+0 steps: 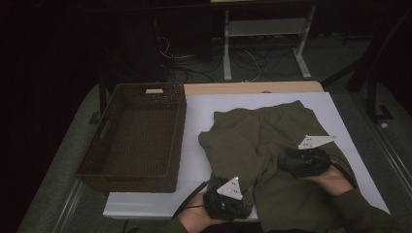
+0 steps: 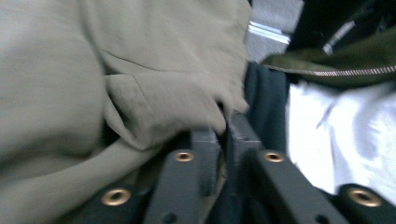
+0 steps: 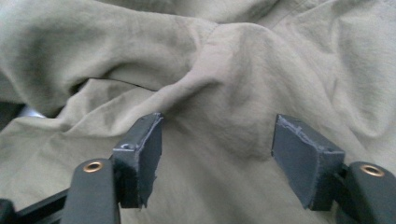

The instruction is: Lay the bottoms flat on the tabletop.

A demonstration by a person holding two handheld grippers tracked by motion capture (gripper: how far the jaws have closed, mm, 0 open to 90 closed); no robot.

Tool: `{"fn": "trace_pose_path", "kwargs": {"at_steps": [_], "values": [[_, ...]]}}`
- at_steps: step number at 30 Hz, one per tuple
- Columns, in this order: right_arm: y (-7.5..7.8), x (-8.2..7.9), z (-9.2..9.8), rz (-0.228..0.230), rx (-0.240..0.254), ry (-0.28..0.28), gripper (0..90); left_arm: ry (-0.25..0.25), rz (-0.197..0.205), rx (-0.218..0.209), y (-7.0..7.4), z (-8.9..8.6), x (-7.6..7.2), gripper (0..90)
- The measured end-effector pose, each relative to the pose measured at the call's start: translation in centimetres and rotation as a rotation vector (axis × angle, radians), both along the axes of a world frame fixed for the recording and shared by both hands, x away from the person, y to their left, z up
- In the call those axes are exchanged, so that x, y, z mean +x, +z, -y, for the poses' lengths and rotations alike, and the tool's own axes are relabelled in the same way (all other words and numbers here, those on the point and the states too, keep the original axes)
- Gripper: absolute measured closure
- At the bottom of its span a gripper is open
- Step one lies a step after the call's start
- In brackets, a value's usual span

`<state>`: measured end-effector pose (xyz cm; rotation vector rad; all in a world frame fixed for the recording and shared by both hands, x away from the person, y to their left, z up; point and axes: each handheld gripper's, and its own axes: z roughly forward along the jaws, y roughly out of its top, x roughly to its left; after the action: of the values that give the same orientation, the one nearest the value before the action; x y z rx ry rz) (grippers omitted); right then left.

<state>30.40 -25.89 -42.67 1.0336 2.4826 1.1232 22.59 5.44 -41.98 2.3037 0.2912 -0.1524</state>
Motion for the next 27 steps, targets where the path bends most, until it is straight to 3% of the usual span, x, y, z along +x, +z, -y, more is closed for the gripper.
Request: {"fn": "trace_pose_path", "kwargs": {"at_steps": [3,7,10,14,21,24,27], "values": [[0.2,-0.2,-0.1,0.0,0.015,0.02,37.2,0.032,0.008,-0.03,0.8,-0.9,0.8,61.9],[0.6,-0.5,-0.4,-0.014,0.048,0.065,42.2,0.089,0.04,-0.068,2.1,-2.5,1.7,53.1],[1.2,-1.0,-1.1,-0.012,0.071,0.099,42.6,0.162,0.081,-0.086,2.5,-3.6,2.5,48.5],[1.8,-1.4,-2.3,0.004,0.093,0.14,39.6,0.27,0.138,-0.068,1.9,-4.3,3.5,42.1],[1.6,-0.6,-3.9,0.006,0.089,0.167,35.3,0.354,0.129,-0.029,0.8,-4.5,4.4,35.9],[1.3,0.0,-4.3,0.008,0.076,0.168,48.4,0.361,0.135,-0.017,0.6,-4.4,4.6,35.7],[1.2,0.5,-4.6,0.018,0.058,0.182,73.0,0.371,0.139,-0.014,0.4,-4.4,4.7,35.7]]}}
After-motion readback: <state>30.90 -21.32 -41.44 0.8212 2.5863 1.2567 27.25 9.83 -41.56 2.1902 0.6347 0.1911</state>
